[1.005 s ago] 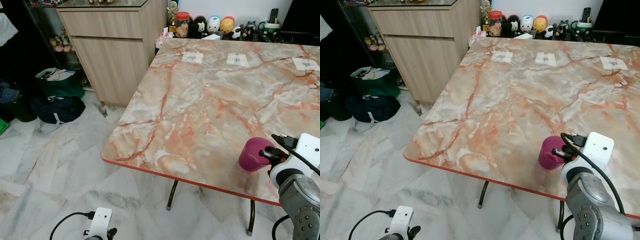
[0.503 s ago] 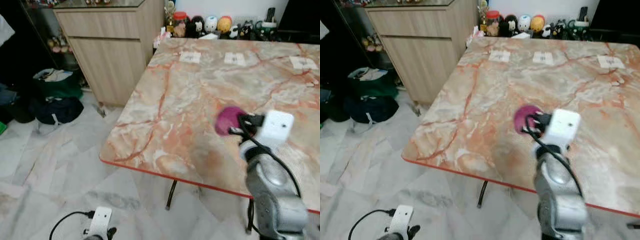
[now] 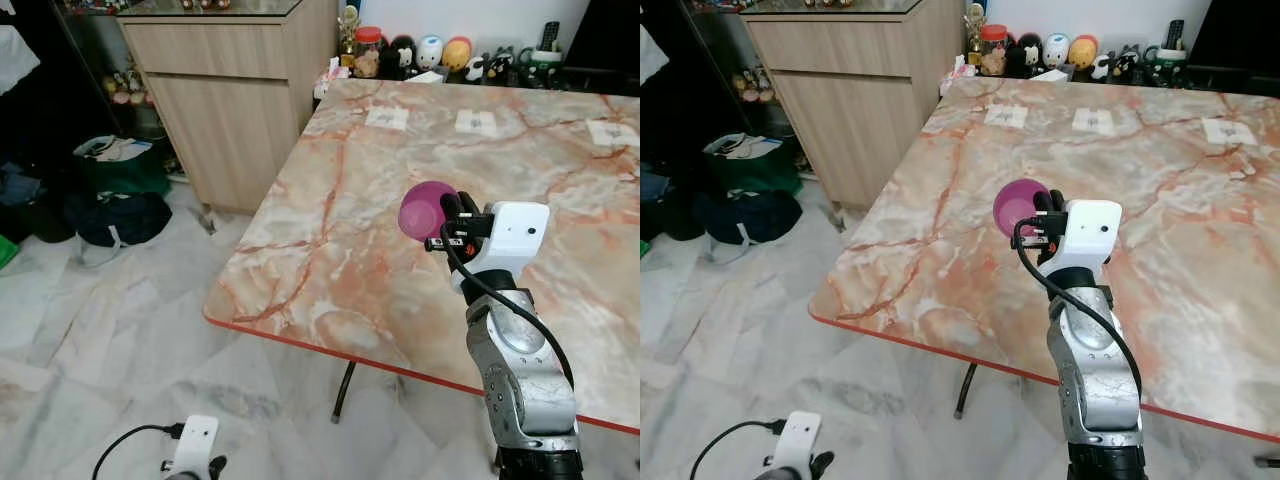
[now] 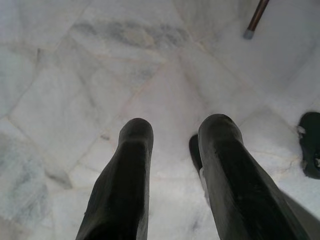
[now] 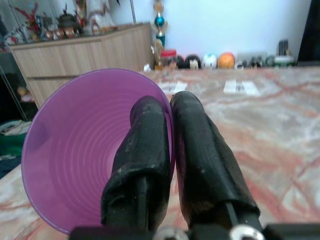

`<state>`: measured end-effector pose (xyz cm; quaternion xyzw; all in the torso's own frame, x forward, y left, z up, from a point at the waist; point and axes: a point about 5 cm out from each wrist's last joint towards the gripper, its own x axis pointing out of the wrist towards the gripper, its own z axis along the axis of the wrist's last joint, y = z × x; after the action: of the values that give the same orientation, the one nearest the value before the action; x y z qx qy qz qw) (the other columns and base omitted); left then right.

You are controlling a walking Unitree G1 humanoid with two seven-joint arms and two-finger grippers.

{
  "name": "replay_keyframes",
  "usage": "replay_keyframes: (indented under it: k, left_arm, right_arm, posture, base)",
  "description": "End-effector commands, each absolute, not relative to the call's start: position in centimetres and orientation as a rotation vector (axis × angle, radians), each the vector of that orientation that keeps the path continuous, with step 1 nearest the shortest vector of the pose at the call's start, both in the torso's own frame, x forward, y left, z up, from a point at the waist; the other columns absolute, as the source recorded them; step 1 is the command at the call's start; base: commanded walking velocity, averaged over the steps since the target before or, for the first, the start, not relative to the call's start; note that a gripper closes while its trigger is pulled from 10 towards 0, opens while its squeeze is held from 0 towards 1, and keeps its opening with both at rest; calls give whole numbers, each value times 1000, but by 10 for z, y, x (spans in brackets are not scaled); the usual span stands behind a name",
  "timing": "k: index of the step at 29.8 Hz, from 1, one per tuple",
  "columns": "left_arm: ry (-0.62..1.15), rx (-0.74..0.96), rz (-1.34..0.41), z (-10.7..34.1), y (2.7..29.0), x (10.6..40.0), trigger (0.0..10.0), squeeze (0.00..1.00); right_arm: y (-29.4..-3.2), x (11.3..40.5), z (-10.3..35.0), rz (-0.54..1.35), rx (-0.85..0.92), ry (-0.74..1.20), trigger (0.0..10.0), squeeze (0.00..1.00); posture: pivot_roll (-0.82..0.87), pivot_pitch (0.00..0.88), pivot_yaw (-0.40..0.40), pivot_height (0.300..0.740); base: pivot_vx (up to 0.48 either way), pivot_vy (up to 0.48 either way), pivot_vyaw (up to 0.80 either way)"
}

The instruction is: Setting the table

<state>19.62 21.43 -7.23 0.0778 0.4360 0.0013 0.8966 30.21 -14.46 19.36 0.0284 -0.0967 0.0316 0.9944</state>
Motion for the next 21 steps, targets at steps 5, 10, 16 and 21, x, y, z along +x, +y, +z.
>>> replay_keyframes:
  k: [5, 10, 16, 21]
  left_arm:
    - [957, 149, 46, -81, 222, 176, 10000, 0]
    - [958, 147, 38, -83, 218, 173, 10000, 0]
    - [960, 143, 28, -84, 214, 173, 10000, 0]
    - [947, 140, 21, -83, 210, 177, 10000, 0]
  right_arm:
    - [-146, 306, 192, 73, 41, -217, 10000, 0]
    - [-151, 307, 190, 31, 56, -213, 10000, 0]
    - [-154, 307, 189, 2, 75, -202, 10000, 0]
    - [-157, 309, 188, -23, 69, -203, 10000, 0]
  posture:
    - [-153, 0, 25, 740]
    - [-155, 0, 23, 740]
    - [-167, 0, 24, 740]
    - [-163, 0, 22, 740]
  base:
    - [0, 0, 0]
    - [0, -241, 0]
    - [0, -472, -543]
    - [0, -472, -742]
